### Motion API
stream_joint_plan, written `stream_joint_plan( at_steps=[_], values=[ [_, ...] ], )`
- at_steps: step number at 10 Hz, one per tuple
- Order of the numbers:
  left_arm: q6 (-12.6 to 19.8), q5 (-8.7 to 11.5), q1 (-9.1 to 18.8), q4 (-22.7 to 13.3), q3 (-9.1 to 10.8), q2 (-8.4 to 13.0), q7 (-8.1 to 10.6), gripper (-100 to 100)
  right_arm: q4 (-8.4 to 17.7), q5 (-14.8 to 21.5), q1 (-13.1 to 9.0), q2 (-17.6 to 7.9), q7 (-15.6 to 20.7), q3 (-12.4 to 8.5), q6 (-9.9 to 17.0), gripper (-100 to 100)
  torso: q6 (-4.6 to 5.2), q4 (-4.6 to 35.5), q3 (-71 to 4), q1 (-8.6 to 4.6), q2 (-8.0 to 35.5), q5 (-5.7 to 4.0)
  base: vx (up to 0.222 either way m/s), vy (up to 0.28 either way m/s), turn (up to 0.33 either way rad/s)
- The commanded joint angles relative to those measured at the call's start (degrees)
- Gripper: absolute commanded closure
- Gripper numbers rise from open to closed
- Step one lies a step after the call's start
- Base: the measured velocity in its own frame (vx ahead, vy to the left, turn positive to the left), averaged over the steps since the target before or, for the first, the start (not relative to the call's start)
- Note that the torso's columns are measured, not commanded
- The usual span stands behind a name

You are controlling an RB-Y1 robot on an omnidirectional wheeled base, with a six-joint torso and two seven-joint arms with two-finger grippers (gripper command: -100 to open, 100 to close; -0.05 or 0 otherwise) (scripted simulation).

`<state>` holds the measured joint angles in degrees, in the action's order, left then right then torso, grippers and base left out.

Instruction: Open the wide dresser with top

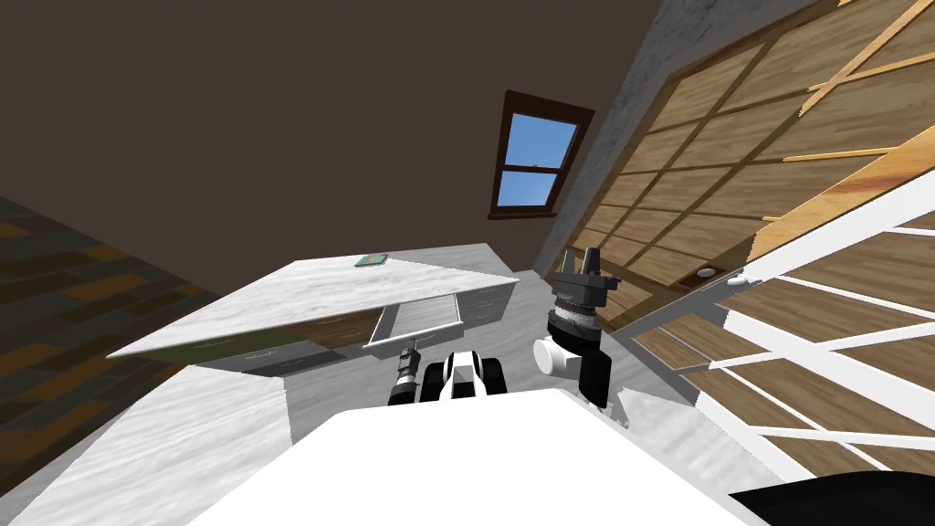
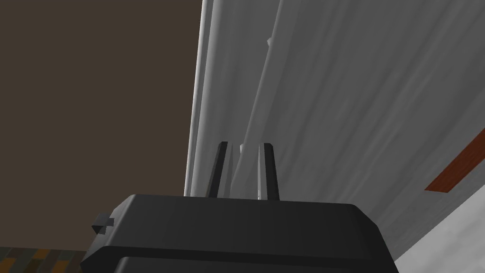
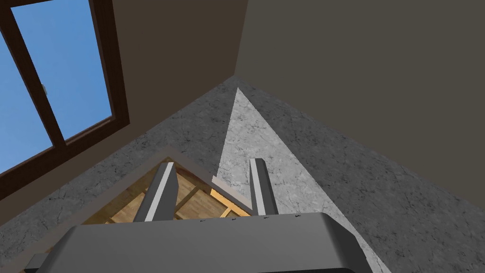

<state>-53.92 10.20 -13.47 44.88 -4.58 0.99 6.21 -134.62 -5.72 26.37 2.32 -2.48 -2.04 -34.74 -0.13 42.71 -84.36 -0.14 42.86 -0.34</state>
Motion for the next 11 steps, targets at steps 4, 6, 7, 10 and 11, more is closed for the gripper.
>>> stream_joint_plan(
  at_steps=[4,6,7,10,11],
  values=[
    [3.7,3.8,6.0,-1.6,2.40,0.9,-2.06,-100,0.0,0.0,0.0,0.0,0.0,0.0,0.0,0,0.11,-0.2,-0.2,-0.23,-0.4,0.06,-0.180,-0.020,-0.098],
    [3.7,3.8,6.0,-1.6,2.40,0.9,-2.06,-100,0.0,0.0,0.0,0.0,0.0,0.0,0.0,0,0.09,-0.5,-0.4,0.12,-0.8,0.31,-0.063,-0.044,-0.041],
    [5.3,5.3,7.6,-1.8,3.18,2.5,-1.78,-100,0.0,0.0,0.0,0.0,0.0,0.0,0.0,0,0.10,-0.5,-0.4,0.33,-0.9,0.38,-0.064,-0.033,-0.145],
    [6.9,6.8,9.3,-2.1,3.95,4.1,-1.49,-100,0.0,0.0,0.0,0.0,0.0,0.0,0.0,0,0.14,-0.4,-0.1,0.12,-0.5,0.33,-0.081,-0.037,-0.093],
    [8.5,8.4,10.9,-2.3,4.73,5.6,-1.20,-100,0.0,0.0,0.0,0.0,0.0,0.0,0.0,0,0.12,-0.4,-0.1,0.08,-0.5,0.32,-0.111,-0.062,-0.134]
  ],
)
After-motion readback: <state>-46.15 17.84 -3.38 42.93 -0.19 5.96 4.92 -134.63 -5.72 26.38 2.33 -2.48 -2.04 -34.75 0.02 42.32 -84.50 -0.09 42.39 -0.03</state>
